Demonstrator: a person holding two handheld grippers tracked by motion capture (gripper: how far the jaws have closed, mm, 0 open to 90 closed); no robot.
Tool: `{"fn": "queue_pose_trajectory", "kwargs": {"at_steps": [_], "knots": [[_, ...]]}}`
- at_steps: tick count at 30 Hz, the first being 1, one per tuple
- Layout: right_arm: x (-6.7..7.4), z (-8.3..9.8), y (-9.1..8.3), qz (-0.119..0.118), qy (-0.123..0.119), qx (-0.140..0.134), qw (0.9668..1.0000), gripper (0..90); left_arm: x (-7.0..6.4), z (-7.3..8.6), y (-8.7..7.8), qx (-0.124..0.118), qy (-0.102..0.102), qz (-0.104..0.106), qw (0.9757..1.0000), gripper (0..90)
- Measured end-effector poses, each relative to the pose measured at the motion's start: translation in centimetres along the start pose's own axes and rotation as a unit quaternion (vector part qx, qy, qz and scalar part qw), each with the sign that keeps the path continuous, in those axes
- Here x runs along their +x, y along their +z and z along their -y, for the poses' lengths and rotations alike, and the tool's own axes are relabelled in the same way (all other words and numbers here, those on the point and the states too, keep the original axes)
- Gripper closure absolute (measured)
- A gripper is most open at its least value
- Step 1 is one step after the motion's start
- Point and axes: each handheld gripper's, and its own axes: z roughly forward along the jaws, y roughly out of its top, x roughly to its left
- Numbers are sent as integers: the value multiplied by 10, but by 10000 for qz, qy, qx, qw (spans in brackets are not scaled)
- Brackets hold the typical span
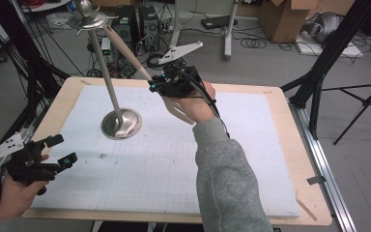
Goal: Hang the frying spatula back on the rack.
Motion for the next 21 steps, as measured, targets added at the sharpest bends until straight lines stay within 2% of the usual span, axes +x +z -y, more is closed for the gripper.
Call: {"fn": "queue_pose_trajectory", "kwargs": {"at_steps": [21], "knots": [[2,1,14,-6,68,67,10000,775,-1,0,-2,-32,-14,-2,10000,18]]}}
